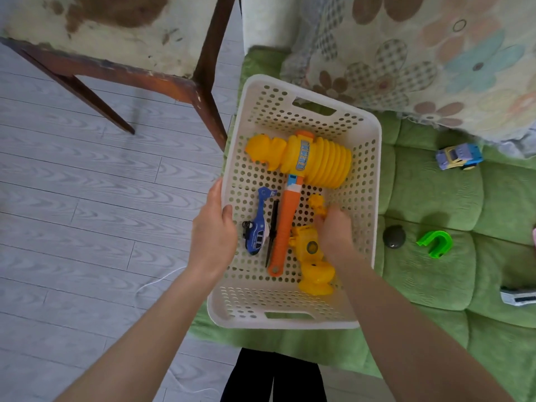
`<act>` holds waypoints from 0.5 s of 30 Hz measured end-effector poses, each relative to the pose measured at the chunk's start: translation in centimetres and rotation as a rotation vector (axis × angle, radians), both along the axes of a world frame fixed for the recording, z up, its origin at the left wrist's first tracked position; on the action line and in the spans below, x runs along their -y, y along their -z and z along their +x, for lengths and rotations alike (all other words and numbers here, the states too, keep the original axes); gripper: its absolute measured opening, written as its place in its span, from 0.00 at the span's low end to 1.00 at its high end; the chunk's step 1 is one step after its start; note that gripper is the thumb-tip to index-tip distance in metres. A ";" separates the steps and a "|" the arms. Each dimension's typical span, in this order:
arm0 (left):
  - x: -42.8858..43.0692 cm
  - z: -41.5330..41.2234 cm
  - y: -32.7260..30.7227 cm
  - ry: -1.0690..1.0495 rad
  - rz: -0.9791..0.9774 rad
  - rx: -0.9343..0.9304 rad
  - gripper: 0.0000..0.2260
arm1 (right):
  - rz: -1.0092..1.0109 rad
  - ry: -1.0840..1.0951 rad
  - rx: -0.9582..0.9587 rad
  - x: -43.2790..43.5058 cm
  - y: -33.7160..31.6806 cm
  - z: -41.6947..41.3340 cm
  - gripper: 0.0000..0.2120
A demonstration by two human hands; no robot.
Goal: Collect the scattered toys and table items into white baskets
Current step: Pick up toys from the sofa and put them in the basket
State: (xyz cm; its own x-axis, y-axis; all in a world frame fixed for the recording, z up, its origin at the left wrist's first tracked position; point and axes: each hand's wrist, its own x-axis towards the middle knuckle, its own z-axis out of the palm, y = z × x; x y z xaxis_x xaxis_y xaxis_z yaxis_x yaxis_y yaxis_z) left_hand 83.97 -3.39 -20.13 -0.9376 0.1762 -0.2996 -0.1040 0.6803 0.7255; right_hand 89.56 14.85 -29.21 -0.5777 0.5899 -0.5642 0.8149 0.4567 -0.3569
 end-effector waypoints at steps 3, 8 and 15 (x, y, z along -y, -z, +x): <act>0.1 0.2 0.0 -0.007 0.021 0.000 0.20 | -0.033 0.053 -0.022 -0.7 0.6 -0.2 0.11; -0.4 0.7 -0.4 -0.014 0.035 -0.013 0.19 | -0.112 0.195 -0.339 -1.9 -1.8 2.2 0.09; -1.8 1.2 -1.4 -0.037 -0.042 -0.053 0.19 | 0.058 0.531 -0.288 -8.8 -1.3 9.5 0.10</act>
State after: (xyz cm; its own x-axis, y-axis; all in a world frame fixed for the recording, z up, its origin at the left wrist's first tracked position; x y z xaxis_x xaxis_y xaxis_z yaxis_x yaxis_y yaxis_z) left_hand 85.14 -1.61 -18.73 -0.9579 0.1298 -0.2562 -0.0918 0.7068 0.7014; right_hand 99.09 23.69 -27.93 -0.3207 0.8646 -0.3868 0.8109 0.0396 -0.5838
